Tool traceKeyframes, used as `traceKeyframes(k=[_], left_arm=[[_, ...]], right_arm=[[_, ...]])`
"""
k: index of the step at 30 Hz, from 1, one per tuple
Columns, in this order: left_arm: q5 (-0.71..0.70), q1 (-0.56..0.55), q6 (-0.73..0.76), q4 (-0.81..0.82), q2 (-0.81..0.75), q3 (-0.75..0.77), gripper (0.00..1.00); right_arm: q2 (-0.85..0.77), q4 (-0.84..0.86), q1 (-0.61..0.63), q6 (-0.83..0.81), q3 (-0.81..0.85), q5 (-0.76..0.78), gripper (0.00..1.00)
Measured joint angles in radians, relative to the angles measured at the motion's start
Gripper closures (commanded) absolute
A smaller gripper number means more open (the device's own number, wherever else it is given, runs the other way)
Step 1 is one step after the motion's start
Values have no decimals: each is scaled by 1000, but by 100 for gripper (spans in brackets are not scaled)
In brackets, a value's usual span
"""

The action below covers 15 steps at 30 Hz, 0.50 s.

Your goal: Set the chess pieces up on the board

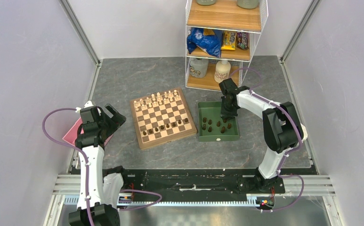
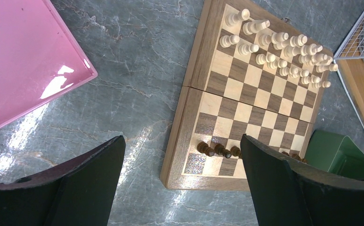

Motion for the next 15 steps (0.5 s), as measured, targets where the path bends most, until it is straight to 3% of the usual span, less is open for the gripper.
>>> traceKeyframes(k=[8,15], left_arm=[[0,0,0,0,0,-1,1],[0,0,0,0,0,-1,1]], right_arm=[[3,-6,0,-3,0,-9,73],[2,-7,0,-11,0,-11,84]])
